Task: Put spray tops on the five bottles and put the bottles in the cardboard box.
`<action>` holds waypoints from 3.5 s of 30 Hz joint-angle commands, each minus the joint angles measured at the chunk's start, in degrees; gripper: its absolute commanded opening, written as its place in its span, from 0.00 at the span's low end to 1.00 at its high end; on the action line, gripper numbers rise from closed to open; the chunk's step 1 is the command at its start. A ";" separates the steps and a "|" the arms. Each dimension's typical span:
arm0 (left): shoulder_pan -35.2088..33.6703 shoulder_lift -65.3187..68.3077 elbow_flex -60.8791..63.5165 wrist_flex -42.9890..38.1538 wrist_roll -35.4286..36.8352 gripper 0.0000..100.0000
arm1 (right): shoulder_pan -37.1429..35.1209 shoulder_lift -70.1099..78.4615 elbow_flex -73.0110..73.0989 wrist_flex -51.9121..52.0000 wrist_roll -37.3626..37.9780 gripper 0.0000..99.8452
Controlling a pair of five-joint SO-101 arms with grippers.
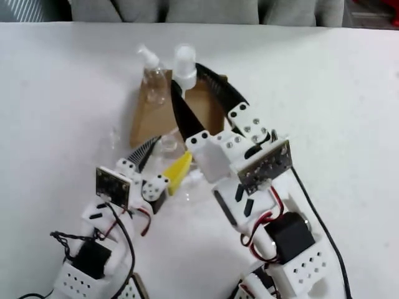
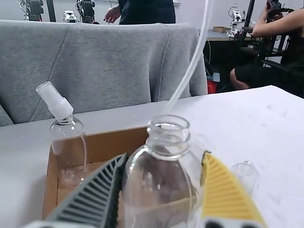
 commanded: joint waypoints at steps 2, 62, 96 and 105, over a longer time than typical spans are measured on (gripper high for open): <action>0.57 -1.01 -0.44 -1.76 0.35 0.02 | -0.48 -0.57 -3.34 -0.13 0.62 0.02; 0.13 -1.01 0.35 -2.20 0.26 0.02 | -5.93 -13.14 4.57 20.26 -8.62 0.01; -19.91 52.35 -30.42 -29.36 0.70 0.02 | 23.16 -39.25 55.12 15.43 -8.62 0.02; -19.82 70.73 -30.86 -47.38 0.70 0.02 | 23.16 -39.16 55.12 15.78 -8.62 0.02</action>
